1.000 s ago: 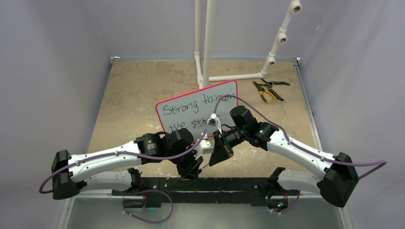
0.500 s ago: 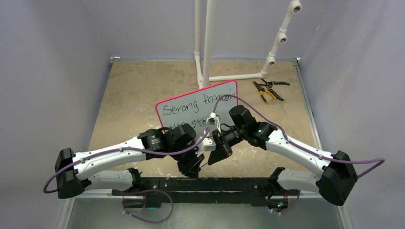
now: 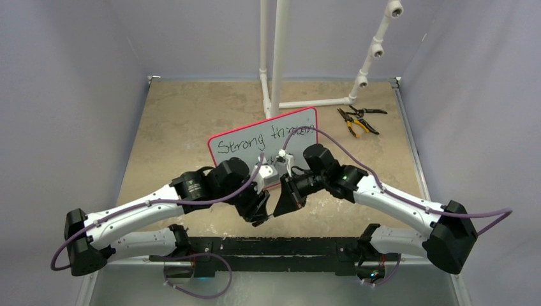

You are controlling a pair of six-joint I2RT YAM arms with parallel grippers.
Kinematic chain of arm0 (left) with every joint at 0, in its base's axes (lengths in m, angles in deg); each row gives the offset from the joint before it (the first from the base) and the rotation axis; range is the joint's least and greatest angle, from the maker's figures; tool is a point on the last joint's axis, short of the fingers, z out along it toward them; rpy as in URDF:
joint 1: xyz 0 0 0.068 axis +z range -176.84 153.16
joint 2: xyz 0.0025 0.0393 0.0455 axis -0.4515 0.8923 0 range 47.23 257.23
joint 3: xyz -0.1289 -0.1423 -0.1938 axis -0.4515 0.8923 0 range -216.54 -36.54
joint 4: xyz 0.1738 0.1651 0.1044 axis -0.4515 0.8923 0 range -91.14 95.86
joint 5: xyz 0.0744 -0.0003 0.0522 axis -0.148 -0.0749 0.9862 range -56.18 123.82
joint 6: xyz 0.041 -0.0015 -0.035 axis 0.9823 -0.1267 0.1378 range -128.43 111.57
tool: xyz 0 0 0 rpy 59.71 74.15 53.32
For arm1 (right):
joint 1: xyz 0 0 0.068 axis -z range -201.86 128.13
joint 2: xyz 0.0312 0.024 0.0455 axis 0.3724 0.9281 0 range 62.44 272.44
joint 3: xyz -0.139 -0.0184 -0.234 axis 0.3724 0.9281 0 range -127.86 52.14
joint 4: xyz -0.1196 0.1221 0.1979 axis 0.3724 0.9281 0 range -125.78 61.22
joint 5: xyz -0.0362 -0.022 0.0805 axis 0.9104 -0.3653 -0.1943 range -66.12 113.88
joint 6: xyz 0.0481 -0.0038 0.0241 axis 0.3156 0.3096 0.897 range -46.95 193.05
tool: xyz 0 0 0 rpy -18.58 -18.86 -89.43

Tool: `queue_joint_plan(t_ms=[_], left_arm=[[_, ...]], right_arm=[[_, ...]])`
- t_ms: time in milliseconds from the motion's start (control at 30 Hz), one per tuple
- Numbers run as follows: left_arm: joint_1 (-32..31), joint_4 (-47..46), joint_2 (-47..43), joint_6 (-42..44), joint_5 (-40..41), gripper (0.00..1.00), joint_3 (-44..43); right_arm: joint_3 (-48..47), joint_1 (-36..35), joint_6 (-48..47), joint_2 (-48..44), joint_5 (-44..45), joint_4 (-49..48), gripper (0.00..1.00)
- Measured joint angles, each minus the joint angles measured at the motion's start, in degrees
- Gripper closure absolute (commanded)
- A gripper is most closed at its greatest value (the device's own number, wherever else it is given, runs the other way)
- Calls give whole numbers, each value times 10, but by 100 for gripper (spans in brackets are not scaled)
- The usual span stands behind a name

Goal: Write a sentence on the whiteboard
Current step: Place the whiteboard marker at the center of the board, then reset both arms

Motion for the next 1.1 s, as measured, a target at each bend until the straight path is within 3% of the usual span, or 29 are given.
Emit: queue_joint_plan(t_ms=[133, 233, 333, 467, 633, 667, 967, 1100], left_arm=[[19, -58, -36, -15, 66, 35, -5], [19, -64, -40, -21, 97, 31, -21], [19, -63, -26, -28, 118, 29, -43], [27, -60, 10, -31, 141, 26, -96], [67, -59, 71, -30, 141, 26, -191], [82, -59, 84, -30, 138, 26, -212], [248, -56, 156, -31, 113, 25, -367], [318, -47, 181, -32, 121, 24, -422]], right_arm=[[34, -3, 25, 0, 60, 11, 100], [45, 11, 35, 0, 104, 26, 100], [45, 25, 40, 0, 150, 36, 91], [45, 40, 49, 1, 216, 50, 48], [45, 50, 60, 6, 291, 79, 16], [45, 52, 63, 6, 305, 85, 3], [-35, 86, 61, -32, 435, 175, 1], [-111, 161, 31, -52, 462, 189, 1]])
